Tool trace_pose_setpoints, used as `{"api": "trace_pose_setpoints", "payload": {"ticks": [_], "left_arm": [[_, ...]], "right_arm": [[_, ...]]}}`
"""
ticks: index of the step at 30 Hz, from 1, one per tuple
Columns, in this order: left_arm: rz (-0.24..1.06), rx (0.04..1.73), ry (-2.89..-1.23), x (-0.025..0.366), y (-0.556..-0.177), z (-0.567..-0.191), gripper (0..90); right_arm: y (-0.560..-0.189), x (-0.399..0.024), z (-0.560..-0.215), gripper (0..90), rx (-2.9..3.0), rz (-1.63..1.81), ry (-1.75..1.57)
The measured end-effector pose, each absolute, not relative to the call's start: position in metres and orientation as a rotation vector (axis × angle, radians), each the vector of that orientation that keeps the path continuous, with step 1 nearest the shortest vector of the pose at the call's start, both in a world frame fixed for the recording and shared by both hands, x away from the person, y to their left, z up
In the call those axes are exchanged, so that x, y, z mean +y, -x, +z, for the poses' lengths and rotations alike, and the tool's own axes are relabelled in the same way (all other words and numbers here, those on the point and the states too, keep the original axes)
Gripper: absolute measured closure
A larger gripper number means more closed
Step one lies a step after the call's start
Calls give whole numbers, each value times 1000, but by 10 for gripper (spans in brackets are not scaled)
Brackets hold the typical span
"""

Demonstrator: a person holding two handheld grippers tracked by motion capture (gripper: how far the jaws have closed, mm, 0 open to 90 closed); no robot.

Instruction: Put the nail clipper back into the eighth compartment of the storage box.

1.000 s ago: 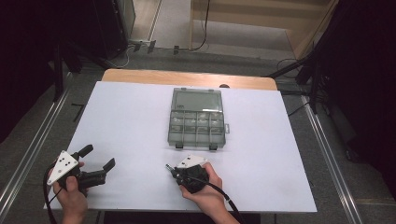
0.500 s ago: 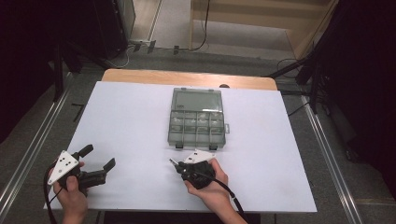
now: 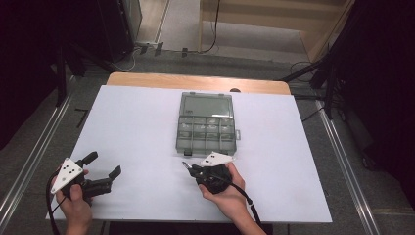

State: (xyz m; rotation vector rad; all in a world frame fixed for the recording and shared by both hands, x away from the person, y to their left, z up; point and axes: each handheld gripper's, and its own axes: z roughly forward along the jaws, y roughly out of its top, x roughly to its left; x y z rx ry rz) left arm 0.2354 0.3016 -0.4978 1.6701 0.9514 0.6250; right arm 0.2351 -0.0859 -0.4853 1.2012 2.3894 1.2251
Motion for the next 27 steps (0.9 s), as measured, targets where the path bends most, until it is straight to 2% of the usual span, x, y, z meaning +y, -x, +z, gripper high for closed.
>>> {"api": "trace_pose_setpoints", "payload": {"ticks": [27], "left_arm": [[628, 962, -1671, 301, -235, -498, 22]], "right_arm": [[-240, -100, -476, 813, 2355, 1248, -1207]]}}
